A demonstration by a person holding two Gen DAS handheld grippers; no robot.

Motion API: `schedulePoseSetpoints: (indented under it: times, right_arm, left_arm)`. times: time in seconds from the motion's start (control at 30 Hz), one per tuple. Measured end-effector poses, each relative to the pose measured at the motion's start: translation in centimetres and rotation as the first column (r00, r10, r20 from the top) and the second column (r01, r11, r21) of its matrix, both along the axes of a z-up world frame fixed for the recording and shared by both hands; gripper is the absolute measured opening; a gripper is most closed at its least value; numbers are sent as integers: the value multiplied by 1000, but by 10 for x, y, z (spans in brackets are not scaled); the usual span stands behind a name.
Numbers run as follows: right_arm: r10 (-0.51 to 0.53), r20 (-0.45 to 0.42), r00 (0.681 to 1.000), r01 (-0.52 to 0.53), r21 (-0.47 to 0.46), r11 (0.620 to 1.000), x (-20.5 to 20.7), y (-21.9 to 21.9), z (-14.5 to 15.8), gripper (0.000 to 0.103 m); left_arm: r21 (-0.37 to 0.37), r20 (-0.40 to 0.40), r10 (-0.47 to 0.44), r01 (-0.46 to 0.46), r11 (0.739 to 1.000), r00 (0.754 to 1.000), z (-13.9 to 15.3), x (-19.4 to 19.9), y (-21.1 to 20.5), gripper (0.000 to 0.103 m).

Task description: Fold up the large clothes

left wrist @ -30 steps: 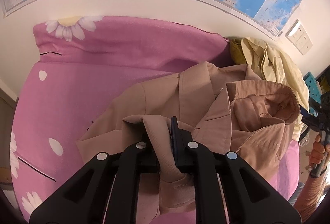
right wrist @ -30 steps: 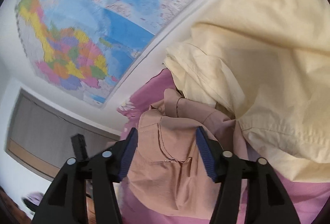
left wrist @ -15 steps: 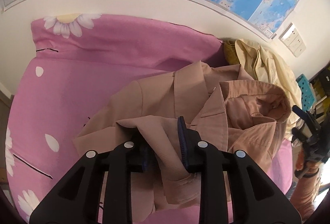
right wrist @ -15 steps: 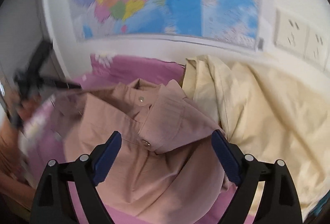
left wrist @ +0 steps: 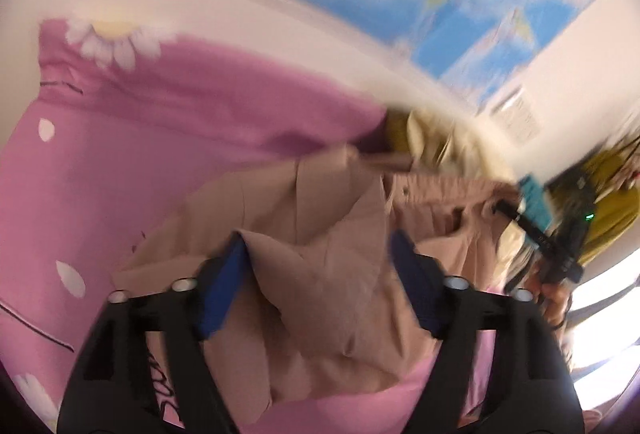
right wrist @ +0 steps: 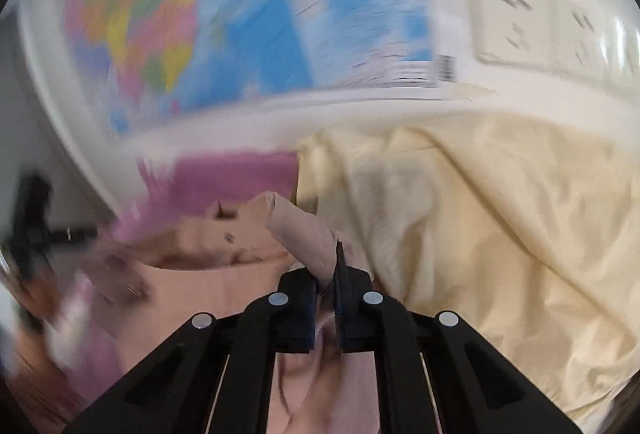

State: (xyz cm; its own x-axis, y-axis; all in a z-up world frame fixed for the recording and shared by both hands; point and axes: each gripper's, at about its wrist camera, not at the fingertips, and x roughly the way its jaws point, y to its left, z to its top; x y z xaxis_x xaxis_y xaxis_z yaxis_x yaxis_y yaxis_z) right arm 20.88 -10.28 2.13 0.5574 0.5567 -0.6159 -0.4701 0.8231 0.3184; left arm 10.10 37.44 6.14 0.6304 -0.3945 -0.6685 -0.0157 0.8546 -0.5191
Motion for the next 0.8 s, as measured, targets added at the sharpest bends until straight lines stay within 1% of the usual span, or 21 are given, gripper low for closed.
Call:
schedulePoseSetpoints:
  times: [0.03,0.07,0.1,0.13,0.2,0.23,0.27,0.33,0.4,0.43,0.5,0.53,0.57,0.6,0.63,0.67,0.7,0.77,0.8]
  right_arm:
    - [-12,-21,1000,12,26,1000,5,-7,-1,7]
    - [-20,-41,999,21,43,999,8,-11,-3,7]
    - [-23,-68,997,27,61,998,13,-15,-7,7]
    - [-28,-79,996,33,69,997,14,-18,-9,7]
    - [-25,-88,996,33,85,996,15,-19,-11,7]
    - [-22,-93,995,31,100,995,15,-19,-12,7]
    - [-19,-99,995,30,113,993,14,-21,-13,7]
    - [-16,-93,996,26,103,994,12,-19,-12,7]
    - [-7,-79,997,13,86,996,9,-16,-10,7]
    - [-2,-74,997,8,82,997,7,-15,-9,7]
    - [-2,-67,998,6,68,998,7,-12,-8,7]
    - [3,-69,998,2,71,997,7,-12,-8,7]
    - [3,-70,998,2,70,998,7,-13,-8,7]
    - [7,-68,998,-3,69,998,6,-13,-7,7]
    - [15,-66,998,-10,76,997,4,-15,-5,7]
    - [21,-68,997,-15,86,996,4,-16,-4,7]
    - [31,-67,997,-24,101,995,2,-19,-1,7]
    - [44,-50,998,-37,123,992,-2,-21,7,7]
    - [52,-39,998,-46,136,990,-3,-22,10,7]
  left_arm:
    - [-41,39,-2,4,999,999,7,-5,6,74]
    - [-54,71,8,-4,999,997,12,-10,10,74]
    - [-31,104,20,-17,999,994,18,-15,10,74]
    - [24,136,20,-23,999,990,24,-21,5,74]
    - [132,158,-16,-5,991,987,26,-27,-11,75]
    - [206,147,-48,17,978,988,22,-29,-25,78]
    - [279,127,-71,33,960,989,18,-28,-38,78]
    - [383,67,-116,81,920,991,6,-20,-61,80]
    - [460,10,-108,91,883,994,-8,-8,-75,81]
    - [517,-17,-84,81,852,996,-16,3,-85,80]
    - [583,-25,-59,63,810,998,-26,15,-95,74]
    - [601,-30,-47,56,797,998,-29,20,-98,64]
    - [631,-33,-20,37,775,999,-33,26,-98,47]
    - [657,-31,3,18,753,1000,-36,31,-97,39]
    - [676,-31,20,6,737,999,-39,36,-95,23]
    - [662,-37,28,3,750,999,-39,38,-91,15]
    - [636,-40,34,0,771,999,-38,41,-85,14]
    - [615,-6,70,-51,787,998,-28,42,-72,12]
    - [591,6,79,-67,804,997,-23,42,-65,12]
